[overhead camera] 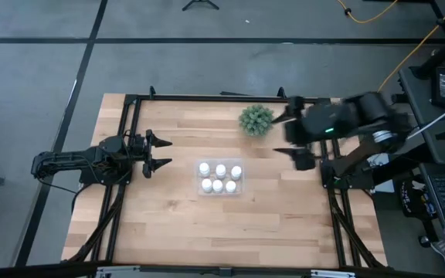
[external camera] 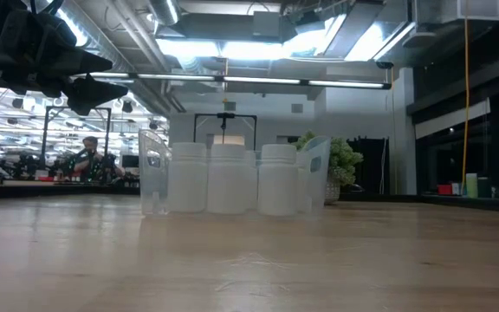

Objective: Pick and place pill bottles into a basket
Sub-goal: Return to Home Position

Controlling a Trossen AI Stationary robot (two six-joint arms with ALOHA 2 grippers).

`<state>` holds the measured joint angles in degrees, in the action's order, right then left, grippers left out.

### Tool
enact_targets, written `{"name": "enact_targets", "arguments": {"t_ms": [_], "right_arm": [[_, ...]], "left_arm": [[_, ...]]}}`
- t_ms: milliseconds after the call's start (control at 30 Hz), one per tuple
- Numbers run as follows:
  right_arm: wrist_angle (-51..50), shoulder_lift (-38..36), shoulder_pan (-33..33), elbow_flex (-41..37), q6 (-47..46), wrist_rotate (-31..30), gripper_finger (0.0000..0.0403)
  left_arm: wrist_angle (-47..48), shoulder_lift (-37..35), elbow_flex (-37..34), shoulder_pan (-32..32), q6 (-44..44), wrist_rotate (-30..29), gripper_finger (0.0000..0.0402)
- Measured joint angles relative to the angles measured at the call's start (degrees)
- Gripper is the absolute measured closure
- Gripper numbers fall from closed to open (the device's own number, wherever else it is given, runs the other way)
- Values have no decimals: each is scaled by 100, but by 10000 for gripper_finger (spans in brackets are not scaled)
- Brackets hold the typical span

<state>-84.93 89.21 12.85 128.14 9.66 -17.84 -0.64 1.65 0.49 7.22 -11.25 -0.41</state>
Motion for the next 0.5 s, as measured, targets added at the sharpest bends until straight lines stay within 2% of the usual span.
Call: {"name": "enact_targets", "arguments": {"t_ms": [100, 200, 367, 500], "right_arm": [[504, -873, -210, -807, 282, 353, 49], [1056, -1978, -447, -1920, 421, 362, 49], [2676, -3970, -695, -4271, 490, 409, 49], [4162, -5386, -753, -6267, 51, 380, 49]], "left_arm": [[0, 2, 0, 0, 1, 1, 74], [0, 0, 0, 1, 1, -1, 74], [0, 1, 0, 1, 1, 1, 73], [0, 2, 0, 0, 1, -1, 74]]}}
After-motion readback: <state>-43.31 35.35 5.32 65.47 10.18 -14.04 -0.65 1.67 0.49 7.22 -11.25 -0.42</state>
